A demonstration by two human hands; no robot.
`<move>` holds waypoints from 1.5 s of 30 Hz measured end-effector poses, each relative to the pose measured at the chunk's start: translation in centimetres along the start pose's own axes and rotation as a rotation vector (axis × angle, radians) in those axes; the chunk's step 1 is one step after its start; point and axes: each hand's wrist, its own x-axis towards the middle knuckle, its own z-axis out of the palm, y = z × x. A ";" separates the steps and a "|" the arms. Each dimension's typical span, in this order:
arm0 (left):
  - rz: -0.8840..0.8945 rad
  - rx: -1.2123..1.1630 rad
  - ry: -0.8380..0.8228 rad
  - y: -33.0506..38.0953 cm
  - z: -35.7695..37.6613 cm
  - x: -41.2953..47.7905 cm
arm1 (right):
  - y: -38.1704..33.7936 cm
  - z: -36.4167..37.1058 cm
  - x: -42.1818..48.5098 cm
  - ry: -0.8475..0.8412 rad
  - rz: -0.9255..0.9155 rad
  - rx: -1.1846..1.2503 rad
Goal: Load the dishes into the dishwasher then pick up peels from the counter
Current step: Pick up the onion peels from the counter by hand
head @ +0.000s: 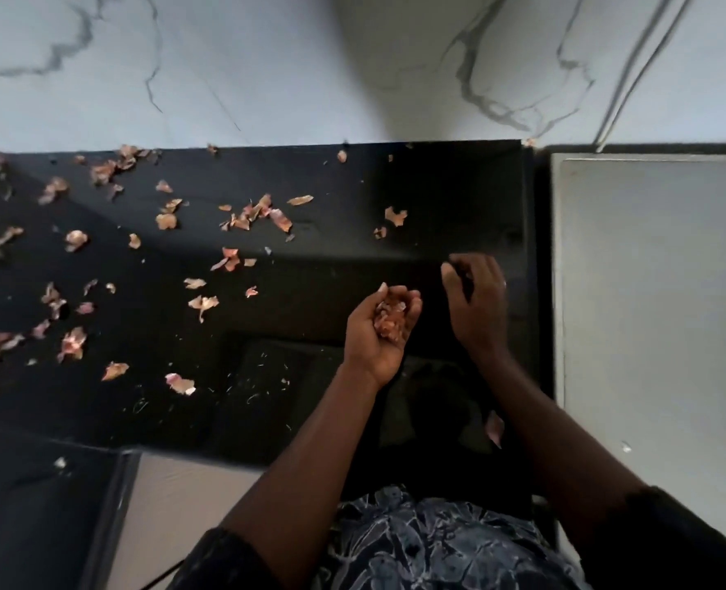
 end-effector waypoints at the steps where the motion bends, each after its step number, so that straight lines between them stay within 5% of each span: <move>1: 0.005 0.005 -0.007 0.0 -0.5 -0.3 | 0.2 0.4 -1.5 0.004 -0.019 -0.024; 16: 0.027 -0.047 -0.048 -0.8 -0.7 -0.7 | -0.2 0.0 -0.5 -0.137 -0.109 -0.205; 26: -0.031 -0.022 -0.140 -2.5 -1.9 -0.8 | 0.0 -0.6 -8.0 -0.190 -0.124 -0.280; 35: -0.119 -0.006 -0.201 -2.7 -3.2 -2.8 | -1.2 -3.4 -13.2 -0.014 -0.049 -0.332; 41: -0.184 -0.023 -0.224 -3.9 -5.3 -5.7 | 2.4 -10.0 -19.6 0.287 0.243 -0.431; 45: -0.286 -0.038 -0.257 -5.8 -6.4 -7.7 | 3.2 -11.4 -22.6 0.296 0.390 -0.436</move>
